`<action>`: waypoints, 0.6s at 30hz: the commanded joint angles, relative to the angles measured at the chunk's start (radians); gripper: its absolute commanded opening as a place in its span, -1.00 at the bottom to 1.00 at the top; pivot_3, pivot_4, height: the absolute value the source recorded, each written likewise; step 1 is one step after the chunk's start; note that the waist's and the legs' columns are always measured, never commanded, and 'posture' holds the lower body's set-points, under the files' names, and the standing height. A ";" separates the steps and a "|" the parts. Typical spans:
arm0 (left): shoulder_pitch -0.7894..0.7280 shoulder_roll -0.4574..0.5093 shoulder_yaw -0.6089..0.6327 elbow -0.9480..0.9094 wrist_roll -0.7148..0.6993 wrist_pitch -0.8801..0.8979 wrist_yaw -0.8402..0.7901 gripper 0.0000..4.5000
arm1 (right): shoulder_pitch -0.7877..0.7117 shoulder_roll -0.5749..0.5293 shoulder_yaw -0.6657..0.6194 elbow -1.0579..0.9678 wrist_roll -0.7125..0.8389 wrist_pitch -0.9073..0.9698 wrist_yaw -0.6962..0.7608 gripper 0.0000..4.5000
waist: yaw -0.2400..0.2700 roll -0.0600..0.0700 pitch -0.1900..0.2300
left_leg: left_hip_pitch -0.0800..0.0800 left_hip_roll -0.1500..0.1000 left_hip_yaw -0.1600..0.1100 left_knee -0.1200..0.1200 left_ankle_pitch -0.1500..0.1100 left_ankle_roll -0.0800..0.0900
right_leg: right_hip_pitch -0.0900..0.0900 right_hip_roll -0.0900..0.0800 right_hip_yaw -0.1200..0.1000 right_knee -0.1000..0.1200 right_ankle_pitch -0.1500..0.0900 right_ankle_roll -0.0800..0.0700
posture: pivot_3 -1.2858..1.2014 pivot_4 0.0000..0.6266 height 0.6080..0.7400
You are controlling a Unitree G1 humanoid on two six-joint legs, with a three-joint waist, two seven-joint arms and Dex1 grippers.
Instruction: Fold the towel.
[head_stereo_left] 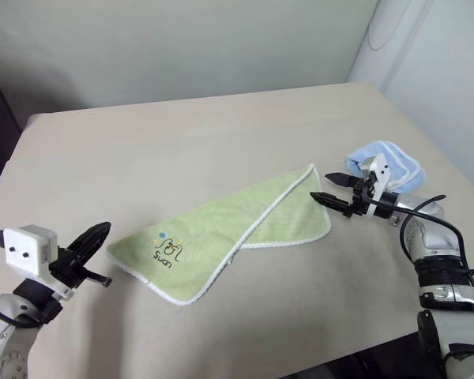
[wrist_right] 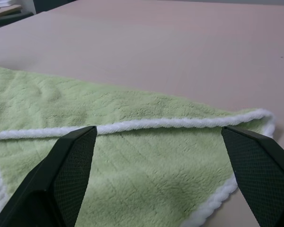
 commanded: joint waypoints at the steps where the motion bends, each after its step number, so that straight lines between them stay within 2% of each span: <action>1: -0.006 0.017 0.000 -0.018 -0.007 -0.004 -0.008 -1.00 | 0.015 -0.002 -0.027 -0.052 0.030 -0.004 -0.012 0.98 | 0.000 0.000 0.000 | 0.000 0.000 0.000 0.000 0.000 0.000 | 0.000 0.000 0.000 0.000 0.000 0.000 | 0.03 -0.52 1.00; 10: -0.057 0.028 -0.037 -0.005 0.013 -0.009 0.007 -1.00 | 0.005 -0.014 -0.032 -0.070 0.041 -0.002 -0.034 0.98 | 0.000 0.000 0.000 | 0.000 0.000 0.000 0.000 0.000 0.000 | 0.000 0.000 0.000 0.000 0.000 0.000 | 0.03 -0.52 1.00; 18: -0.076 0.013 -0.094 -0.003 0.043 -0.032 0.014 -1.00 | -0.064 -0.033 -0.004 0.014 -0.022 -0.086 -0.053 0.98 | -0.001 0.000 0.000 | 0.000 0.000 0.000 0.000 0.000 0.000 | 0.000 0.000 0.000 0.000 0.000 0.000 | 0.03 -0.52 1.00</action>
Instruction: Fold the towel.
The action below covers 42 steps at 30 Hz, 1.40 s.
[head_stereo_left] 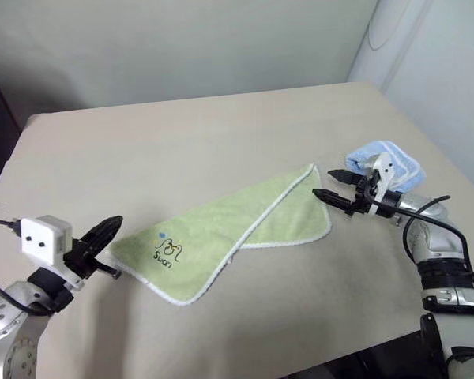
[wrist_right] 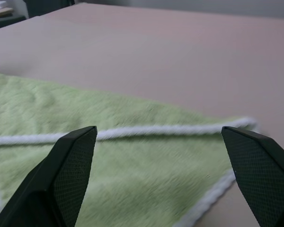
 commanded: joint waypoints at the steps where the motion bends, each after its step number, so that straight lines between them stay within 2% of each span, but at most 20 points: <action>1: -0.010 -0.011 -0.023 -0.028 0.023 -0.028 0.015 -1.00 | -0.048 -0.024 0.002 0.049 -0.037 -0.071 -0.003 0.98 | 0.001 0.000 0.000 | 0.000 0.000 0.000 0.000 0.000 0.000 | 0.000 0.000 0.000 0.000 0.000 0.000 | 0.03 -0.52 1.00; 10: -0.019 -0.006 -0.054 -0.046 0.013 -0.018 -0.009 -1.00 | -0.215 -0.026 0.128 0.298 -0.244 -0.352 -0.026 0.98 | -0.002 0.000 0.000 | 0.000 0.000 0.000 -0.001 0.000 0.000 | -0.001 0.000 0.000 0.000 0.000 0.000 | 0.03 -0.52 1.00; 17: -0.027 -0.003 -0.072 -0.053 0.009 -0.012 -0.008 -1.00 | -0.429 -0.033 0.295 0.646 -0.519 -0.676 -0.167 0.98 | -0.002 0.001 0.000 | -0.001 0.000 0.000 -0.001 -0.002 0.003 | -0.001 0.000 0.000 0.001 0.000 0.000 | 0.03 -0.52 1.00; 22: -0.023 -0.012 -0.085 -0.062 0.018 -0.019 0.000 -1.00 | -0.527 -0.028 0.383 0.797 -0.656 -0.795 -0.265 0.98 | 0.000 0.001 0.000 | -0.001 0.000 -0.001 -0.001 -0.002 0.002 | -0.002 0.000 -0.001 0.001 0.000 0.000 | 0.03 -0.52 1.00; 29: -0.006 -0.030 -0.085 -0.082 0.024 -0.027 0.017 -1.00 | -0.602 0.002 0.439 0.895 -0.765 -0.819 -0.410 0.98 | -0.002 0.001 0.000 | -0.002 0.000 -0.001 -0.001 -0.002 0.002 | -0.003 -0.001 -0.001 0.001 0.000 0.000 | 0.03 -0.52 1.00; 42: -0.016 -0.025 -0.094 -0.081 0.027 -0.028 0.021 -1.00 | -0.615 0.055 0.514 0.942 -0.899 -0.815 -0.585 0.98 | -0.003 0.001 0.000 | -0.005 0.000 0.000 -0.001 -0.002 0.003 | -0.005 -0.001 -0.001 0.001 0.000 0.000 | 0.03 -0.52 1.00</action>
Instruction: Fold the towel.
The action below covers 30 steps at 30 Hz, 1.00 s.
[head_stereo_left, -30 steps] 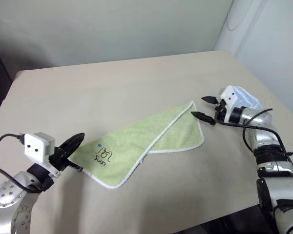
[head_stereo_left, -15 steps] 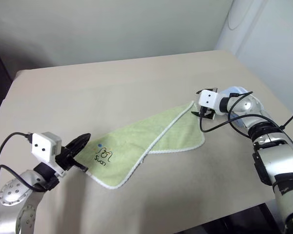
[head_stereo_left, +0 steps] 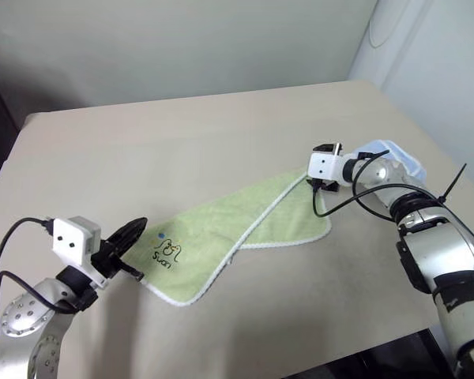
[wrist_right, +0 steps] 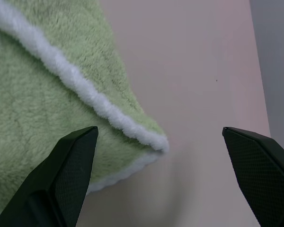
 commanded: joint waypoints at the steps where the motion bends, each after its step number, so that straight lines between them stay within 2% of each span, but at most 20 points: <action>1: -0.005 0.007 0.002 -0.036 0.007 -0.022 0.000 -1.00 | -0.035 0.003 0.024 -0.004 -0.040 -0.008 -0.082 0.98 | 0.000 0.000 0.000 | 0.000 0.000 0.000 0.000 0.000 0.000 | 0.000 0.000 0.000 0.000 0.000 0.000 | 0.03 -0.52 1.00; 7: -0.014 0.009 -0.002 -0.029 0.009 -0.024 -0.002 -1.00 | -0.039 0.014 0.049 0.005 -0.086 -0.008 -0.158 0.98 | -0.001 0.000 0.000 | 0.000 0.000 0.000 0.000 -0.001 0.002 | 0.000 0.000 0.000 0.000 0.000 0.000 | 0.03 -0.52 1.00; 9: -0.019 0.009 -0.005 -0.028 0.011 -0.023 -0.002 -1.00 | -0.039 0.019 0.055 0.009 -0.094 -0.007 -0.171 0.82 | -0.001 0.000 0.000 | 0.000 0.000 0.000 0.000 -0.002 0.003 | 0.000 0.000 0.000 0.000 0.000 0.000 | 0.03 -0.52 1.00; 11: -0.022 0.009 -0.007 -0.026 0.012 -0.023 -0.002 -1.00 | -0.038 0.023 0.064 0.011 -0.107 -0.007 -0.182 0.57 | -0.001 0.000 0.000 | 0.000 0.000 0.000 0.000 -0.002 0.004 | 0.000 0.000 0.000 0.000 0.000 0.000 | 0.03 -0.52 1.00; 20: -0.019 0.007 0.000 -0.029 0.014 -0.024 -0.005 -1.00 | -0.032 0.028 0.068 0.016 -0.116 -0.022 -0.165 -0.89 | -0.001 0.000 0.000 | -0.001 0.000 0.000 0.000 -0.002 0.003 | -0.001 0.000 0.000 0.000 0.000 0.000 | 0.03 -0.52 1.00; 21: -0.016 0.010 0.000 -0.031 0.015 -0.024 -0.007 -1.00 | -0.030 0.027 0.066 0.015 -0.114 -0.026 -0.160 -0.98 | -0.001 0.000 0.000 | -0.001 0.000 0.000 0.000 -0.002 0.003 | -0.001 0.000 0.000 0.000 0.000 0.000 | 0.03 -0.52 1.00; 25: -0.006 0.046 -0.010 -0.037 0.022 -0.020 -0.050 -1.00 | -0.027 0.024 0.063 0.011 -0.110 -0.035 -0.163 -0.98 | -0.001 0.000 0.000 | -0.001 0.000 0.000 0.000 -0.002 0.004 | -0.001 0.000 0.000 0.000 0.000 0.000 | 0.03 -0.52 1.00; 30: 0.044 0.201 -0.003 -0.040 0.050 -0.034 -0.219 -1.00 | -0.019 0.028 0.062 0.007 -0.109 -0.045 -0.176 -0.98 | -0.001 0.000 0.000 | -0.001 0.000 0.000 -0.001 -0.002 0.003 | -0.002 0.000 0.000 0.000 0.000 0.000 | 0.03 -0.52 1.00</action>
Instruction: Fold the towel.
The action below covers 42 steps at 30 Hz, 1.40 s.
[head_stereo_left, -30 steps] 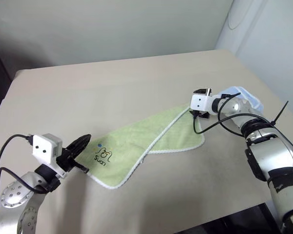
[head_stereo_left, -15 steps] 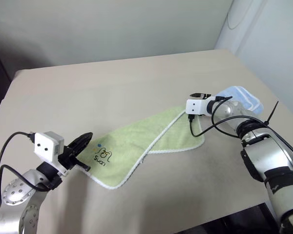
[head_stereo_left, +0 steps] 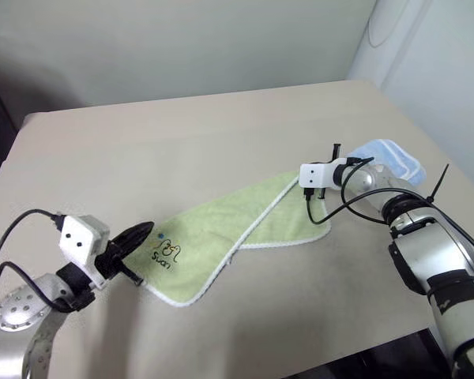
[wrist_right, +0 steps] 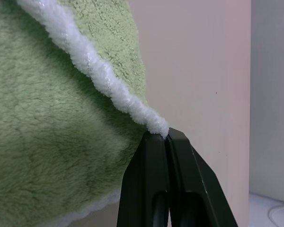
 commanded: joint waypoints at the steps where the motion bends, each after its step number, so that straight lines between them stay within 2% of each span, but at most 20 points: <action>1: 0.042 0.112 0.021 -0.036 0.028 -0.046 -0.147 -1.00 | -0.013 -0.005 -0.010 -0.011 0.012 -0.015 -0.017 -0.98 | 0.000 0.000 0.000 | 0.000 0.000 0.000 0.000 0.000 0.000 | 0.000 0.000 0.000 0.000 0.000 0.000 | 0.03 -0.52 1.00; 7: 0.068 0.298 0.019 0.004 0.010 -0.083 -0.415 -1.00 | 0.000 0.006 -0.013 -0.014 0.019 -0.024 -0.015 -0.98 | 0.001 0.000 0.000 | -0.001 0.000 0.000 0.000 -0.003 0.004 | -0.002 0.000 0.000 0.000 0.000 -0.001 | 0.03 -0.52 1.00; 14: 0.022 0.358 -0.080 0.004 0.054 -0.093 -0.505 -1.00 | 0.005 0.003 -0.028 -0.022 0.038 -0.040 -0.001 -0.98 | 0.001 0.000 0.000 | -0.002 0.000 -0.001 0.000 -0.004 0.004 | -0.002 0.000 0.000 0.000 0.000 -0.001 | 0.03 -0.52 1.00; 17: 0.006 0.363 -0.125 -0.012 0.043 -0.089 -0.537 -0.74 | 0.019 -0.010 -0.032 -0.027 0.045 -0.050 0.007 -1.00 | 0.000 0.000 0.000 | -0.002 0.000 -0.001 0.000 -0.004 0.004 | -0.002 0.000 0.000 0.000 0.000 -0.001 | 0.03 -0.52 1.00; 23: 0.000 0.334 -0.177 -0.039 0.117 -0.154 -0.507 0.20 | 0.036 -0.041 -0.039 -0.038 0.061 -0.064 0.031 -1.00 | 0.000 0.000 0.000 | -0.002 0.000 -0.001 -0.001 -0.004 0.005 | -0.002 0.000 0.000 0.000 0.000 -0.001 | 0.03 -0.52 1.00; 33: 0.077 0.318 -0.251 -0.099 0.222 -0.203 -0.476 0.20 | 0.043 -0.078 -0.045 -0.064 0.093 -0.091 0.071 -1.00 | -0.001 0.000 0.000 | -0.002 0.001 0.000 -0.001 -0.004 0.005 | -0.002 0.000 0.000 0.000 0.000 -0.001 | 0.03 -0.52 1.00; 42: 0.058 0.292 -0.305 -0.015 0.345 -0.267 -0.404 0.20 | 0.042 -0.083 -0.045 -0.085 0.110 -0.107 0.099 -1.00 | -0.001 0.000 0.000 | -0.002 0.001 -0.001 -0.001 -0.005 0.006 | -0.002 0.000 0.000 0.000 0.000 -0.001 | 0.03 -0.52 1.00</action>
